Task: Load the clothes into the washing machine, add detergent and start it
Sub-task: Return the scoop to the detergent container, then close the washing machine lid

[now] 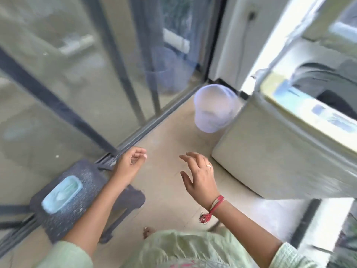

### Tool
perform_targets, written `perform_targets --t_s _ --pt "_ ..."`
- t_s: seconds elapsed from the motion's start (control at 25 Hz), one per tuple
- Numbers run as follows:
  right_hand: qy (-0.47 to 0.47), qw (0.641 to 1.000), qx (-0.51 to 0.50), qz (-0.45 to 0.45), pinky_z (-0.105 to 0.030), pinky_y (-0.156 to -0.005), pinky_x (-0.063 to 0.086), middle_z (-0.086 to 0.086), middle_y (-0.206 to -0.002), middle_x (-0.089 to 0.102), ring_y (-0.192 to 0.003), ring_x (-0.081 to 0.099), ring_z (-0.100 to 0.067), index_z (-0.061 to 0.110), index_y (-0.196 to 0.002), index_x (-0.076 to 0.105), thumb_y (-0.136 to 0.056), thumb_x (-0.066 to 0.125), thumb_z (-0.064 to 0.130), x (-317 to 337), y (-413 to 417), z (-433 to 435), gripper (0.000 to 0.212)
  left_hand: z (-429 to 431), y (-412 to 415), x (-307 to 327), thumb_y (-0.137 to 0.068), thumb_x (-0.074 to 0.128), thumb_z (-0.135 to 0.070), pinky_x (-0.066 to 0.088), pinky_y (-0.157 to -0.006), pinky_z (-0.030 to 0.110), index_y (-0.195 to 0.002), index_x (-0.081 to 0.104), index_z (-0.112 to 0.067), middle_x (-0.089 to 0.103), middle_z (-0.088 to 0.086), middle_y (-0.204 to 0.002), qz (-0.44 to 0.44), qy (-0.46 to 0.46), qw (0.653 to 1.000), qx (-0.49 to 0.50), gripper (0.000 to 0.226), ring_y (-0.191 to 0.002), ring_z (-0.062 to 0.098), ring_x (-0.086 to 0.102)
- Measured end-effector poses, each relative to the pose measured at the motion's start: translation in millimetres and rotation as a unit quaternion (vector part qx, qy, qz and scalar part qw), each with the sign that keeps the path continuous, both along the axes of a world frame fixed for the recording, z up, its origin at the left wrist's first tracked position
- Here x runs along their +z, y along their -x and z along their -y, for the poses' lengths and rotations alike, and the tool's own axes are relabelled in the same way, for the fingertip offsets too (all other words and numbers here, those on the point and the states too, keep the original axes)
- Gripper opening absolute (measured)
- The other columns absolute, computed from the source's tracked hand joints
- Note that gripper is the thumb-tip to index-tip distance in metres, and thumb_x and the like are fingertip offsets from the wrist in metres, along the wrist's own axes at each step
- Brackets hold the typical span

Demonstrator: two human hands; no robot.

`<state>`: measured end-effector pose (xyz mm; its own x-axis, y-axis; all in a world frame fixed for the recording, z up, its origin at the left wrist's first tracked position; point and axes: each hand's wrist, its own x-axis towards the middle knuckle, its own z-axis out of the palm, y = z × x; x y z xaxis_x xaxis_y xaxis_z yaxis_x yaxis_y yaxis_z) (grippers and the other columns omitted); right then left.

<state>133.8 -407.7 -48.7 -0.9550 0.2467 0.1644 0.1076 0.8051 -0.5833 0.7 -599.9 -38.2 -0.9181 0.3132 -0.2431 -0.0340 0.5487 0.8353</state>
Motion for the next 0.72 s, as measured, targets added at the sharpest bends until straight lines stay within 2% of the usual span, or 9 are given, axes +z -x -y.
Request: perform_targets --t_s 0.08,0.24,0.32,0.44,0.48,0.56,0.72 --pt "-0.009 0.999 -0.042 -0.018 -0.037 -0.097 0.039 0.001 -0.123 0.049 -0.116 0.044 -0.018 0.025 -0.124 0.05 -0.083 0.057 0.023 15 -23 -58 0.042 -72 2 16 -0.087 0.061 -0.006 0.04 -0.069 0.001 -0.084 0.059 -0.028 0.062 -0.007 -0.082 -0.025 -0.013 0.999 -0.046 0.023 -0.068 -0.013 0.055" --pt "-0.03 0.994 -0.091 -0.048 -0.032 -0.098 0.035 0.001 -0.125 0.047 -0.116 0.042 -0.018 0.025 -0.126 0.048 -0.083 0.054 0.023 42 -60 -156 0.044 -194 -12 34 -0.077 0.061 -0.029 0.041 -0.069 0.003 -0.084 0.06 -0.032 0.064 -0.013 -0.078 -0.043 -0.058 0.992 -0.107 0.007 -0.068 -0.011 0.056" --pt "-0.031 0.99 -0.124 -0.061 -0.034 -0.097 0.038 0.001 -0.125 0.047 -0.116 0.044 -0.019 0.024 -0.127 0.048 -0.082 0.058 0.02 54 -75 -199 0.046 -246 -21 39 -0.074 0.058 -0.034 0.042 -0.071 0.005 -0.084 0.061 -0.031 0.066 -0.018 -0.074 -0.054 -0.069 0.987 -0.137 0.01 -0.068 -0.009 0.057" --pt "-0.027 0.981 -0.166 -0.096 -0.033 -0.098 0.037 0.001 -0.125 0.047 -0.117 0.045 -0.018 0.024 -0.127 0.049 -0.082 0.06 0.02 73 -94 -250 0.046 -308 -34 54 -0.077 0.061 -0.031 0.044 -0.072 0.006 -0.084 0.063 -0.03 0.066 -0.028 -0.079 -0.065 -0.083 0.978 -0.18 0.007 -0.071 -0.008 0.059" --pt "-0.029 0.977 -0.182 -0.11 -0.032 -0.097 0.037 0.001 -0.125 0.048 -0.117 0.045 -0.017 0.023 -0.127 0.049 -0.083 0.059 0.021 80 -99 -265 0.045 -326 -37 60 -0.081 0.063 -0.025 0.044 -0.073 0.006 -0.085 0.063 -0.029 0.066 -0.028 -0.08 -0.071 -0.088 0.975 -0.193 0.006 -0.072 -0.008 0.059" --pt "-0.03 0.967 -0.21 -0.139 -0.031 -0.098 0.036 0.0 -0.124 0.049 -0.117 0.045 -0.018 0.021 -0.126 0.05 -0.083 0.058 0.021 91 -103 -291 0.044 -355 -37 70 -0.087 0.064 -0.013 0.044 -0.073 0.006 -0.087 0.064 -0.029 0.067 -0.026 -0.081 -0.08 -0.094 0.969 -0.213 0.017 -0.073 -0.006 0.059" --pt "-0.031 0.943 -0.267 -0.195 -0.03 -0.099 0.036 -0.002 -0.121 0.052 -0.114 0.047 -0.019 0.016 -0.126 0.05 -0.083 0.06 0.017 111 -96 -348 0.044 -426 -22 104 -0.087 0.063 -0.013 0.044 -0.076 0.009 -0.086 0.063 -0.029 0.066 -0.026 -0.083 -0.108 -0.116 0.947 -0.281 0.016 -0.075 -0.007 0.059"
